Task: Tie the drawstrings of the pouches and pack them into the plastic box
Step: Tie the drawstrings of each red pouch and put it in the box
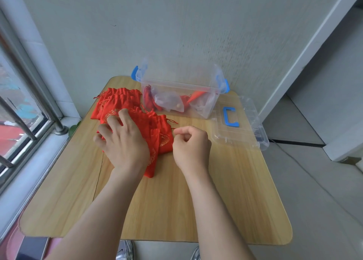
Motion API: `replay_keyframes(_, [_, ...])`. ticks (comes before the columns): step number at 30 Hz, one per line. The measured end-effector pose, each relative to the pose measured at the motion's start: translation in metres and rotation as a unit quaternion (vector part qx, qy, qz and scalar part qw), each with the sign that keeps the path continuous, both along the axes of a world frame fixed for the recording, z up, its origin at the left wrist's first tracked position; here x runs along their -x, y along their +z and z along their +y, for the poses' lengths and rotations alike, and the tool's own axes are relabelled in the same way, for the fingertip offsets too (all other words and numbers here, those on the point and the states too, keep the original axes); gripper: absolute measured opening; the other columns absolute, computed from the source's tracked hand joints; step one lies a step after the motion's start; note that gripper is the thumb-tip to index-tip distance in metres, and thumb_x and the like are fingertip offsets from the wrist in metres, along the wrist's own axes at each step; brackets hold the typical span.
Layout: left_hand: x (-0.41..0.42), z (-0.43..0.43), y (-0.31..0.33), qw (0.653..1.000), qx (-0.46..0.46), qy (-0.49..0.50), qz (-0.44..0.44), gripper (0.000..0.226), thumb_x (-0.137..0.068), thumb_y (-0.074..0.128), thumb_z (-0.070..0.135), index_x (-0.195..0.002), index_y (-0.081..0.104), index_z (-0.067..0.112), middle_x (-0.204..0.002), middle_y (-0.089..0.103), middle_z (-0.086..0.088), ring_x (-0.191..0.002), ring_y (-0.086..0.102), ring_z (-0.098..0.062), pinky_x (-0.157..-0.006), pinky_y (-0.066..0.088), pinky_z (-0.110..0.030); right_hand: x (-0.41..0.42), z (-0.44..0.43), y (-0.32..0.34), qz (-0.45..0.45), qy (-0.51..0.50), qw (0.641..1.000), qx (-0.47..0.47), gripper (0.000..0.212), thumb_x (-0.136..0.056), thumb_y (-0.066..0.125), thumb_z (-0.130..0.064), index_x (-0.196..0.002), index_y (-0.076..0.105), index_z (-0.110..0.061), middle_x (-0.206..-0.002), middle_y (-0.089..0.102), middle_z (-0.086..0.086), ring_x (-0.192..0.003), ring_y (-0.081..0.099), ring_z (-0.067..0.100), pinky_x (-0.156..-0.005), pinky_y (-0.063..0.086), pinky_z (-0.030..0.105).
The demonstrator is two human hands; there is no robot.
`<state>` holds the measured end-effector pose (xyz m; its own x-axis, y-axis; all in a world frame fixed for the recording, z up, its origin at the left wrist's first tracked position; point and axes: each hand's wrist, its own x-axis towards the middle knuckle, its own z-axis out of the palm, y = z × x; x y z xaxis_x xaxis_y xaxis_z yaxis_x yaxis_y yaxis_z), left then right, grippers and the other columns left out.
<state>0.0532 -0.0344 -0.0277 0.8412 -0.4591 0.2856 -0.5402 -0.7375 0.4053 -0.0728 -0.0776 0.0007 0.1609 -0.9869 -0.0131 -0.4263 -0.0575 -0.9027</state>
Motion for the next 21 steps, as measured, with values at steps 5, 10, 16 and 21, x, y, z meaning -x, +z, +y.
replay_keyframes(5, [0.010, 0.004, 0.015, 0.974, 0.183, -0.120, 0.055, 0.083, -0.077, 0.052, -0.017, -0.153, 0.035, 0.009, -0.140, 0.051, -0.016, -0.113, 0.055, -0.038, -0.088, 0.044, -0.041, 0.004, -0.004, 0.002, -0.012, 0.026, 0.997, -0.065, 0.027, -0.098, 0.056, -0.010, -0.111, 0.073, -0.025, -0.098, 0.071, -0.007, -0.082, 0.065, 0.003, -0.060, 0.048, 0.016])
replay_keyframes(10, [0.024, 0.000, 0.023, 0.940, 0.265, -0.207, 0.057, 0.062, -0.092, 0.047, -0.009, -0.151, 0.045, 0.008, -0.128, 0.052, -0.009, -0.095, 0.041, -0.005, -0.081, 0.032, -0.021, 0.004, -0.007, 0.008, -0.043, 0.039, 0.995, -0.077, 0.026, -0.100, 0.055, -0.014, -0.120, 0.068, -0.024, -0.092, 0.069, -0.013, -0.083, 0.065, 0.000, -0.057, 0.044, 0.011])
replay_keyframes(16, [0.036, -0.009, 0.038, 0.886, 0.353, -0.196, 0.228, 0.031, -0.091, 0.055, 0.004, -0.108, 0.072, 0.024, -0.097, 0.074, 0.007, -0.092, 0.068, -0.010, -0.085, 0.056, -0.038, 0.007, -0.014, 0.017, -0.144, 0.004, 0.980, -0.138, 0.030, -0.096, 0.065, -0.022, -0.125, 0.068, -0.027, -0.103, 0.072, -0.011, -0.088, 0.068, 0.002, -0.065, 0.047, 0.018])
replay_keyframes(21, [0.045, -0.019, 0.046, 0.794, 0.391, -0.189, 0.425, 0.018, -0.093, 0.062, 0.000, -0.095, 0.075, 0.012, -0.096, 0.078, -0.016, -0.081, 0.069, -0.019, -0.083, 0.060, -0.048, 0.015, -0.029, 0.022, -0.183, -0.017, 0.977, -0.105, 0.014, -0.089, 0.066, -0.017, -0.096, 0.079, -0.017, -0.068, 0.066, -0.007, -0.063, 0.056, 0.010, -0.062, 0.045, 0.025])
